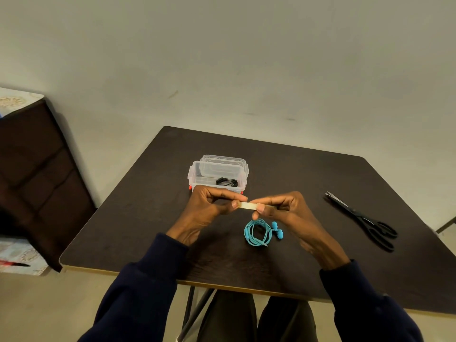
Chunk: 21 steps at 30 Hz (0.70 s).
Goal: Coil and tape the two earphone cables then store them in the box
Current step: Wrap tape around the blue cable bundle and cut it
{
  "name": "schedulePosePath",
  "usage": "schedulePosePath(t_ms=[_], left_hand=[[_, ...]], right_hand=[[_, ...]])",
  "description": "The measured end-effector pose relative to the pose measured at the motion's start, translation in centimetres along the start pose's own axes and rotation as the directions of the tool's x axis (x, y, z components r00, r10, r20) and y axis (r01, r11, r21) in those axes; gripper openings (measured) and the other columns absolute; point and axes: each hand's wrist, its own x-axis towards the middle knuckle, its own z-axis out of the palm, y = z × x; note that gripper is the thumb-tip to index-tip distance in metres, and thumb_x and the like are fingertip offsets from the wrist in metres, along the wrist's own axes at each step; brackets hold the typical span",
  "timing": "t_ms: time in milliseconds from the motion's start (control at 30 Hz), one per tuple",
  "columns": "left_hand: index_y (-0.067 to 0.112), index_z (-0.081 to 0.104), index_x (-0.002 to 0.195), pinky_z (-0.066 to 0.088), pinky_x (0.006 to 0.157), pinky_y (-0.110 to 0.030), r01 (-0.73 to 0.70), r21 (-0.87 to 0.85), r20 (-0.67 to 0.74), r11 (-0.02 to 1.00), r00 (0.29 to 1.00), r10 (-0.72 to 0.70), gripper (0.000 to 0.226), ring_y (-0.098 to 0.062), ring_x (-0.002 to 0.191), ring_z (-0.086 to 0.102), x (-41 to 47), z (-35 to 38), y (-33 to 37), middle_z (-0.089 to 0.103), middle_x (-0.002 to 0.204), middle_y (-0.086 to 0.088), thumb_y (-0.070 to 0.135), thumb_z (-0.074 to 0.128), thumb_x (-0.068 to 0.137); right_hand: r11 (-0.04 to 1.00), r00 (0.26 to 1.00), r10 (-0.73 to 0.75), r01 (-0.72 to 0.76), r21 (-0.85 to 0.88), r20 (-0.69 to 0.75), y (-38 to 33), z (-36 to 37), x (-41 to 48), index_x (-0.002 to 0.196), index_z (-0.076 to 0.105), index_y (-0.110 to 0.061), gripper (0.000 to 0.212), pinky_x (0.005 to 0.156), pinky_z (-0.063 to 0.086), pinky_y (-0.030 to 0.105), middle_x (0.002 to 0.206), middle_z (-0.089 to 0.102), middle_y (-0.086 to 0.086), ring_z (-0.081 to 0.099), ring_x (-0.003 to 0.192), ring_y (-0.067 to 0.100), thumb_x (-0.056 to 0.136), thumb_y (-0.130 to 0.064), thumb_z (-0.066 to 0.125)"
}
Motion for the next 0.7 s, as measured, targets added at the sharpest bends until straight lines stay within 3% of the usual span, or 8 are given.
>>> schedulePosePath(t_ms=[133,267,400,700], left_hand=[[0.009,0.08,0.093,0.057,0.095,-0.036,-0.019,-0.01,-0.01,1.0,1.0,0.019,0.019,-0.024,0.117,0.065,0.0,-0.1,0.2,0.077,0.105,-0.011,0.01,0.079,0.073],[0.01,0.079,0.093,0.055,0.098,-0.031,-0.087,0.118,-0.051,0.989,0.994,0.094,0.02,-0.017,0.113,0.067,0.3,0.4,0.0,0.078,0.099,-0.008,0.003,0.08,0.075],[0.012,0.079,0.089,0.056,0.095,-0.032,-0.097,0.13,-0.066,0.987,0.992,0.106,0.017,-0.016,0.105,0.071,0.2,0.7,-0.2,0.079,0.093,-0.004,0.007,0.082,0.072],[0.013,0.081,0.086,0.06,0.09,-0.035,-0.022,-0.027,-0.065,0.999,0.998,0.02,0.016,-0.026,0.103,0.072,0.0,0.2,0.0,0.078,0.096,-0.012,0.011,0.081,0.07]], right_hand=[[1.0,0.999,0.01,-0.009,-0.015,0.044,-0.4,-0.2,0.0,0.104,0.077,-0.011,0.023,0.082,0.056,0.025,0.086,0.077,0.013,0.074,0.088,0.026,0.086,-0.022,0.069],[0.996,1.0,-0.004,0.002,-0.091,-0.021,-0.4,0.1,0.1,0.096,0.079,-0.016,0.012,0.073,0.056,0.02,0.081,0.077,0.008,0.074,0.078,0.019,0.086,-0.016,0.072],[0.99,0.998,-0.03,0.022,-0.138,-0.056,-0.4,0.5,0.1,0.087,0.08,-0.024,0.012,0.068,0.056,0.019,0.077,0.077,0.004,0.072,0.07,0.016,0.077,-0.03,0.077],[0.998,0.998,0.021,-0.017,-0.066,0.054,-0.6,-0.5,0.0,0.105,0.077,-0.01,0.021,0.08,0.054,0.021,0.087,0.077,0.009,0.073,0.088,0.021,0.088,-0.019,0.068]])
